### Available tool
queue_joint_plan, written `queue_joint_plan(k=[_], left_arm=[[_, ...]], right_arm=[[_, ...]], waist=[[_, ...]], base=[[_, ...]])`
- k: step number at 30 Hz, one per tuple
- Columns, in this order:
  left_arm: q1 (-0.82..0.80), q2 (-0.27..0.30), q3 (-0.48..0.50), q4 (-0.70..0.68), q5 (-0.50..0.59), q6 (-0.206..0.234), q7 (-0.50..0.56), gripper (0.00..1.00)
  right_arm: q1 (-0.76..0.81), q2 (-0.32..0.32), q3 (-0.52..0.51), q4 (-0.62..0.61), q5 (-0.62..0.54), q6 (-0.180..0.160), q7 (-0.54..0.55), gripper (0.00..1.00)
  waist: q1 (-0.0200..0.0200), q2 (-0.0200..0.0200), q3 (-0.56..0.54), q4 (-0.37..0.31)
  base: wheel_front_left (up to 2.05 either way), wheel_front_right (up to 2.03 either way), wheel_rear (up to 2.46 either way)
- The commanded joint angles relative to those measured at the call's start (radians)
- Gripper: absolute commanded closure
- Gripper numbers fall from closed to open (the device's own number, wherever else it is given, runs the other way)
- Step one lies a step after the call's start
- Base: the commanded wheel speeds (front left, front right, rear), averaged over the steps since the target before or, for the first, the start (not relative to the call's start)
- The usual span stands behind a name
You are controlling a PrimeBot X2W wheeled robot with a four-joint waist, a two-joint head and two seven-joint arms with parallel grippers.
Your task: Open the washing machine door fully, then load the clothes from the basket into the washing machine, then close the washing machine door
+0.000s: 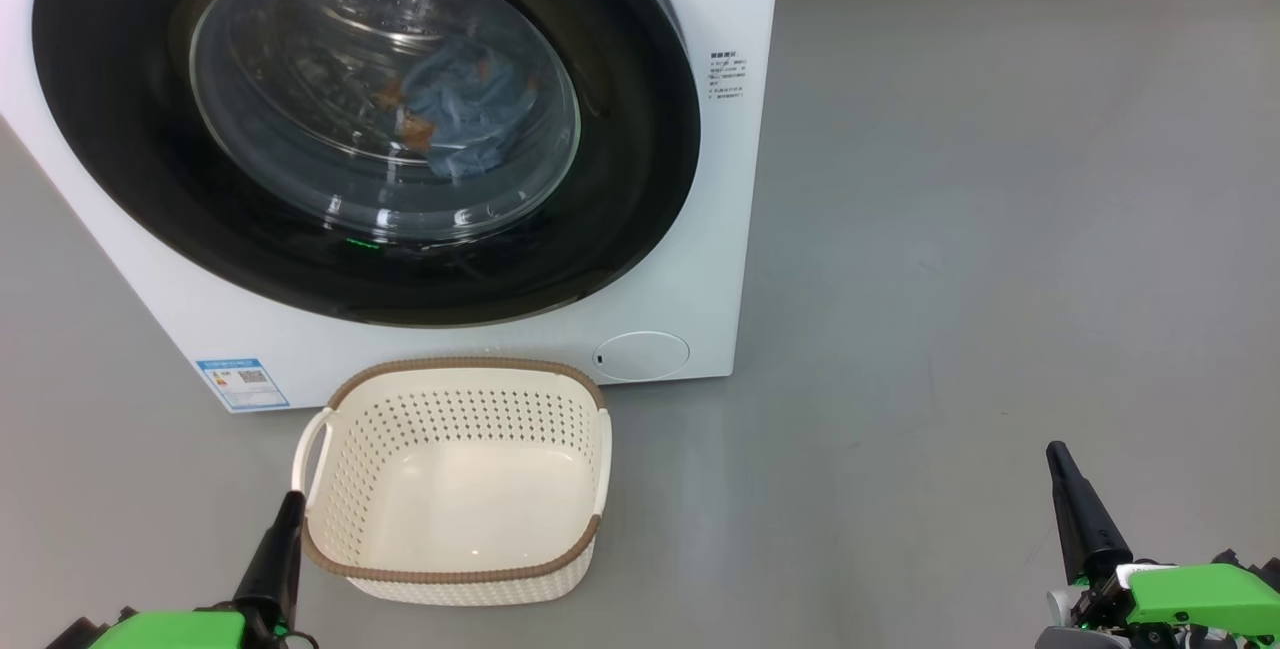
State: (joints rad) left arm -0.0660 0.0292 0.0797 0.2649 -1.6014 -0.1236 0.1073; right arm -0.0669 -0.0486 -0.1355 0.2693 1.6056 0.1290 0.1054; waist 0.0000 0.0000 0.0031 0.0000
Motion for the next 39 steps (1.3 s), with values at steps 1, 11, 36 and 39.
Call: queue_joint_plan(k=[1,11,36,39], left_arm=[[-0.042,0.021,0.034,-0.02,-0.007,-0.007,0.006,1.0],[-0.042,0.021,0.034,-0.02,-0.007,-0.007,0.006,1.0],[-0.042,0.021,0.034,-0.02,-0.007,-0.007,0.006,1.0],[-0.042,0.021,0.034,-0.02,-0.007,-0.007,0.006,1.0]], right_arm=[[-0.041,-0.003,0.022,-0.025,0.003,0.002,0.008,1.0],[-0.041,-0.002,0.022,-0.025,0.003,0.002,0.008,1.0],[-0.041,-0.002,0.021,-0.025,0.003,0.002,0.008,1.0],[-0.041,-0.002,0.021,-0.025,0.003,0.002,0.008,1.0]], waist=[[0.0,0.0,0.0,0.0],[0.0,0.0,0.0,0.0],[0.0,0.0,0.0,0.0],[0.0,0.0,0.0,0.0]], base=[[0.0,0.0,0.0],[0.0,0.0,0.0],[0.0,0.0,0.0],[0.0,0.0,0.0]])
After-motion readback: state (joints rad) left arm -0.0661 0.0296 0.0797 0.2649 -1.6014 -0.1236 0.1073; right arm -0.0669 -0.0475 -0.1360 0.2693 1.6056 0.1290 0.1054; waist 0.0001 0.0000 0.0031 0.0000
